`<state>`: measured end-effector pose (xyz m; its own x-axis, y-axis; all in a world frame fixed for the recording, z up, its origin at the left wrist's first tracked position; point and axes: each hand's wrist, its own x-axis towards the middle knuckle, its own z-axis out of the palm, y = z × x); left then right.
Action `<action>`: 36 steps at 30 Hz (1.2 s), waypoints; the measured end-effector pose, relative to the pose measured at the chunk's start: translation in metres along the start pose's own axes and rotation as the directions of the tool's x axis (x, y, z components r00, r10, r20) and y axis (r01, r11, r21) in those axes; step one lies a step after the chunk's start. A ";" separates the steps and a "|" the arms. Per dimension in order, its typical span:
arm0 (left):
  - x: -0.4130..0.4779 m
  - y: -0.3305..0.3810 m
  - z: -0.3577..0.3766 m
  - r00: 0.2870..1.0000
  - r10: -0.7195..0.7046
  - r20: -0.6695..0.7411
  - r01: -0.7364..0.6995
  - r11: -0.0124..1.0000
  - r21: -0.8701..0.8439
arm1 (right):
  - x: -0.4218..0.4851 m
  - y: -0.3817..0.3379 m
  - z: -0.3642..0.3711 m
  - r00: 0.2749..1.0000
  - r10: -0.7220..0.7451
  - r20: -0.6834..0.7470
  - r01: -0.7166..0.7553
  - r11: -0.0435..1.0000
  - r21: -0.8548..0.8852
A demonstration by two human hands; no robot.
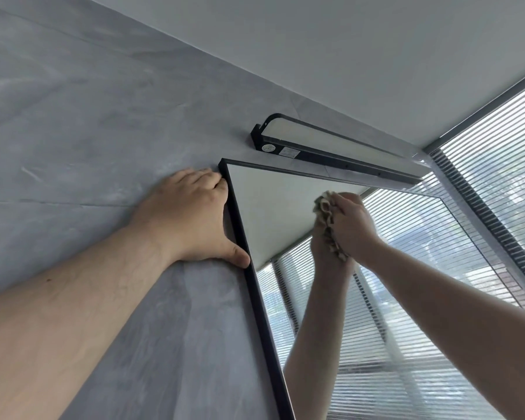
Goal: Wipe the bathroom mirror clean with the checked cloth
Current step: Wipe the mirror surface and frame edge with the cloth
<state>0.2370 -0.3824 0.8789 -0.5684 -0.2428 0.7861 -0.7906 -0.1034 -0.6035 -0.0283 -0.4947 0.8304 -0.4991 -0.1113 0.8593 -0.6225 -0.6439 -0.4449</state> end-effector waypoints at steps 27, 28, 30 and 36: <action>-0.001 -0.001 0.002 1.000 -0.003 0.019 0.003 1.000 0.027 | -0.033 0.038 -0.016 0.997 0.079 0.019 -0.078 0.996 -0.052; -0.001 0.000 0.002 1.000 -0.005 0.028 0.005 1.000 0.029 | -0.037 0.022 -0.012 0.999 0.032 0.035 -0.030 0.997 -0.070; -0.002 0.000 0.002 0.999 -0.005 0.035 0.004 1.000 0.029 | -0.050 -0.009 -0.005 0.991 -0.096 0.092 0.104 0.991 -0.088; -0.006 0.001 0.000 0.999 0.002 0.045 -0.002 1.000 0.004 | -0.096 -0.078 0.008 0.885 -0.378 0.272 0.410 0.909 -0.071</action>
<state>0.2401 -0.3811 0.8735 -0.5590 -0.2859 0.7783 -0.7887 -0.1063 -0.6055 0.0726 -0.4402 0.7849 -0.0423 -0.0615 0.9972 -0.8133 -0.5777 -0.0701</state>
